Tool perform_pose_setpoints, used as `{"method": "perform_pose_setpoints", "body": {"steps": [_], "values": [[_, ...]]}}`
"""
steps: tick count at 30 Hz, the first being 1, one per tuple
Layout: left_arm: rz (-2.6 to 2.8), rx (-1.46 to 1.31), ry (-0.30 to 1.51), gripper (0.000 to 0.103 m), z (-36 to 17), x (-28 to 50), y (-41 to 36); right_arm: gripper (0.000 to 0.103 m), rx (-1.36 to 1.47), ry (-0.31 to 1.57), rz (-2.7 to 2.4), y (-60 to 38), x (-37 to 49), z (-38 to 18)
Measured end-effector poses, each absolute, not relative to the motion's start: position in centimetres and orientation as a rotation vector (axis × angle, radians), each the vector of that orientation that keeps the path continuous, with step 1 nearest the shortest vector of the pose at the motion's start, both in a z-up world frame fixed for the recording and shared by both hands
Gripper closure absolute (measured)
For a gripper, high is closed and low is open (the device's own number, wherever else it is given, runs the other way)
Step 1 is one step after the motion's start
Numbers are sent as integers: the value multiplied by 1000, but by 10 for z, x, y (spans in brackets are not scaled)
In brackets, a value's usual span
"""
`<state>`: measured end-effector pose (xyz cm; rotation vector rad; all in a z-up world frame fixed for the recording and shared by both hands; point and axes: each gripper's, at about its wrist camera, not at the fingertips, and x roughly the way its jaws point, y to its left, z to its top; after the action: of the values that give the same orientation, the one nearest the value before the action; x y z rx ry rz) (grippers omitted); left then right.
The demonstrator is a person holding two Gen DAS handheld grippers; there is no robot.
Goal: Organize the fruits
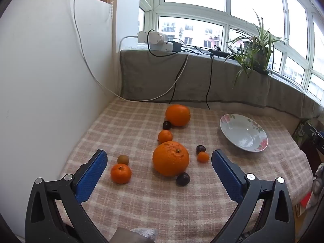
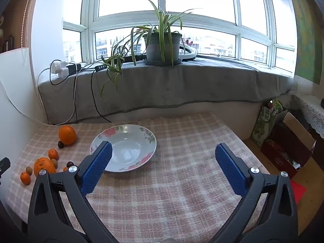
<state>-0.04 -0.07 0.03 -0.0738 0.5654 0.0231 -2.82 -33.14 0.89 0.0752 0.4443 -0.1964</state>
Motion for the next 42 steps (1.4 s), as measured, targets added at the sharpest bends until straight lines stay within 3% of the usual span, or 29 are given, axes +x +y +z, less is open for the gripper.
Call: {"method": "perform_pose_setpoints", "body": {"steps": [42], "values": [[55, -60, 597, 1, -6, 3, -1, 0, 56, 451, -194, -328, -23, 1]]}}
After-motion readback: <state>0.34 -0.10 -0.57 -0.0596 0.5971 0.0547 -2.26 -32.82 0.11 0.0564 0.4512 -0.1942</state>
